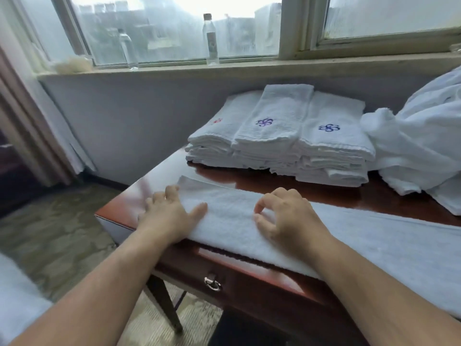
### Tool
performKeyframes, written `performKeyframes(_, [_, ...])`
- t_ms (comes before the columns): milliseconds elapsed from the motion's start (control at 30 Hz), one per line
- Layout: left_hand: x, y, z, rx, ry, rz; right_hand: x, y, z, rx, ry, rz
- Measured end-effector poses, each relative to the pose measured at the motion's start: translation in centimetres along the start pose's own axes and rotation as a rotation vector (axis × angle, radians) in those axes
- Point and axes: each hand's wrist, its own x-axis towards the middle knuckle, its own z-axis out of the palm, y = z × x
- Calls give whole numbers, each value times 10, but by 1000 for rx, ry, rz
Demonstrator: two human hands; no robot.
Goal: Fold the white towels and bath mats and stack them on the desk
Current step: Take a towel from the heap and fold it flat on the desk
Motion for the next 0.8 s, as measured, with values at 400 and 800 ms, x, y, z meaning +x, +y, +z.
performKeyframes(400, [11, 8, -40, 139, -143, -31, -1, 0, -2, 24, 6, 35])
performKeyframes(800, [8, -8, -41, -708, -236, 120, 0, -1, -2, 26, 8, 57])
